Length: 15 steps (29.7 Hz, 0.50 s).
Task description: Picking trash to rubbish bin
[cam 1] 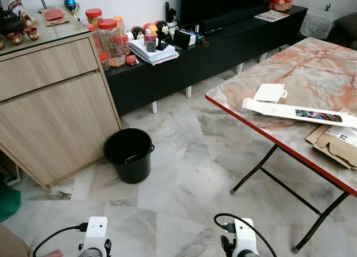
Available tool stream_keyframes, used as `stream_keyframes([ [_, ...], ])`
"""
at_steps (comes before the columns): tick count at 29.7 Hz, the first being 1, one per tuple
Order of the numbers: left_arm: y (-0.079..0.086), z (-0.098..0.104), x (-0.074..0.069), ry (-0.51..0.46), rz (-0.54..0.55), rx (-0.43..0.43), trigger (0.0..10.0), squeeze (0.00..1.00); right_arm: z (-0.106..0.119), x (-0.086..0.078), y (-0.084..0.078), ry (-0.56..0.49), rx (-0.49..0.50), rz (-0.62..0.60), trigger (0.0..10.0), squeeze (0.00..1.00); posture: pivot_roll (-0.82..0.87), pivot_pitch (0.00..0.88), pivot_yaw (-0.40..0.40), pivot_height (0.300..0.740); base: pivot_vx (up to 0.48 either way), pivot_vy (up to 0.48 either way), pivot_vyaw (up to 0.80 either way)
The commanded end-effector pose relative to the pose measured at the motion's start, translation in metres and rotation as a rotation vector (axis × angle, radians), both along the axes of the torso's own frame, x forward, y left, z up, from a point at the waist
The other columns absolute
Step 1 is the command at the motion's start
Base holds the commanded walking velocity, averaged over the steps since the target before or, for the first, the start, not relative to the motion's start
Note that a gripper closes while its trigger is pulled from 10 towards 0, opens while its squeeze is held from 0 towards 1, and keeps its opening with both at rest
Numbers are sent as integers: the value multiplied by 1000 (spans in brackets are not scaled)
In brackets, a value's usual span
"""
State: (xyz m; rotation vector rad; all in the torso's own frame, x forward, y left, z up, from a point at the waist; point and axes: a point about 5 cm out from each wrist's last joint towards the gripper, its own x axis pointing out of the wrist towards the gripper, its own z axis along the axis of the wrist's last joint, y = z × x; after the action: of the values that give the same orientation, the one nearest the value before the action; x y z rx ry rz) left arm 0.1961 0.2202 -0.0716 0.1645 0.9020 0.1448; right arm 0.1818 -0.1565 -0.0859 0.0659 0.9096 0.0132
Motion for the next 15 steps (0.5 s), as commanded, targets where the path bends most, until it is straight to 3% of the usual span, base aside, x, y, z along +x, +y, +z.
stream_keyframes([
  [1, 3, 0, -1, 17, -8, 17, 10000, 0, 0, 0, 1, 9, -7, 11, 10000, 0, -19, 0, 21, 740, 0, 0, -800],
  [15, 1, 0, 0, 12, -37, 27, 10000, 0, -1, -1, 1, 14, -7, 7, 10000, 0, -14, 0, 19, 740, 0, 0, -800],
])
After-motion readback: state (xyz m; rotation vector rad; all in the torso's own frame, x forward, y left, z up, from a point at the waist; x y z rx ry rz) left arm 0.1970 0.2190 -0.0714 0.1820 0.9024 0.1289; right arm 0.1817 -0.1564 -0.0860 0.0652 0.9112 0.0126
